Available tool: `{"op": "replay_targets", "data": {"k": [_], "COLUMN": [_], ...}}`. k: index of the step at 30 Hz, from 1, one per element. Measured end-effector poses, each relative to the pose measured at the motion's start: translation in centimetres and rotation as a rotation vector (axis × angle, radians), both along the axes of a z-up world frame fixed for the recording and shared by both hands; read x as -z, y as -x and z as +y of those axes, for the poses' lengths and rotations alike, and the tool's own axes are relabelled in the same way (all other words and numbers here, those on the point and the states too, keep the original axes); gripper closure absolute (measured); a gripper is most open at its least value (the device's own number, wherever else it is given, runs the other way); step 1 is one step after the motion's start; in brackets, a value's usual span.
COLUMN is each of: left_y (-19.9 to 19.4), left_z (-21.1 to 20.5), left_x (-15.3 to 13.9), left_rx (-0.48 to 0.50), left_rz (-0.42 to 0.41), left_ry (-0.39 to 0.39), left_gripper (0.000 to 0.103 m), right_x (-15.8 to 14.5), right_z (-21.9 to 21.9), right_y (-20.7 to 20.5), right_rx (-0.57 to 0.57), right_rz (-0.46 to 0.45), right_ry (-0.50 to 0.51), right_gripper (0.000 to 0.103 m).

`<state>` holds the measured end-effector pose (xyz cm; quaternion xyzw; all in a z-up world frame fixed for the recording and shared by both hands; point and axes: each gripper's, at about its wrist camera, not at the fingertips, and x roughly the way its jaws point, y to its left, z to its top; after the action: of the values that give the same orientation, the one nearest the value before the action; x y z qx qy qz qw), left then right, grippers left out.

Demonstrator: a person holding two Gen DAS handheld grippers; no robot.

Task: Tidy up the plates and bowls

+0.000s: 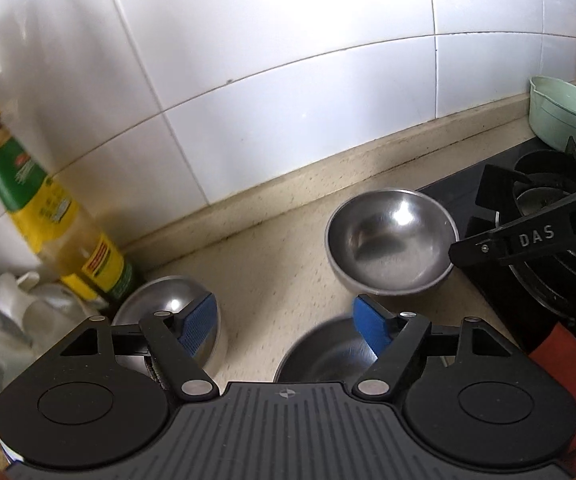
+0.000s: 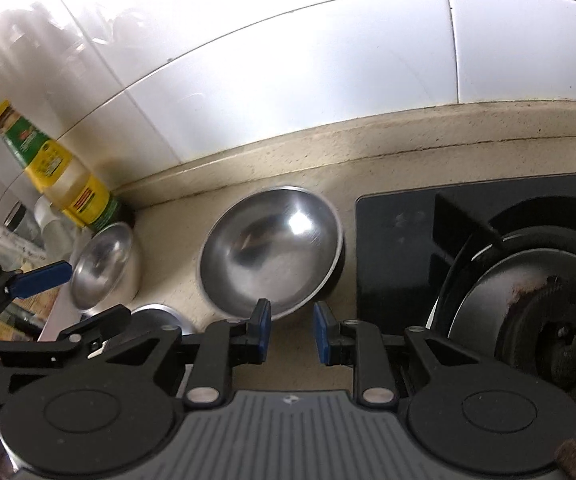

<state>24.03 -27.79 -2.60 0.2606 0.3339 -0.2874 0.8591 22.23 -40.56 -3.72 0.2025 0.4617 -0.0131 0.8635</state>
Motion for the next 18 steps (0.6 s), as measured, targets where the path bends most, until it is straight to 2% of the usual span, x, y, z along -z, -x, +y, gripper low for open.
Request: {"op": "replay_targets", "data": {"k": [7,13,16,18], "left_y": [-1.0,-2.7,-3.8,-4.6], "left_z": [-2.4,-4.8,-5.9,-6.5], "left_x": [0.5,1.8,2.6,3.4], "left_rx": [0.034,0.056,0.066,0.064], "left_rz": [-0.008,0.047,0.085,0.121], "left_ry": [-0.001,0.001,-0.005,-0.021], "left_gripper": [0.021,0.021,0.026,0.034], "right_x": [0.8,1.2,1.7,2.1], "right_z": [-1.2,-1.6,-1.6,-1.7], "right_y": [-1.0,-1.9,-2.8,-3.3], "right_rx": [0.030,0.038,0.031,0.032], "right_rz": [-0.005,-0.004,0.019,0.033], "right_ry": [0.006,0.005,0.006,0.005], "right_gripper": [0.080,0.077,0.077,0.077]}}
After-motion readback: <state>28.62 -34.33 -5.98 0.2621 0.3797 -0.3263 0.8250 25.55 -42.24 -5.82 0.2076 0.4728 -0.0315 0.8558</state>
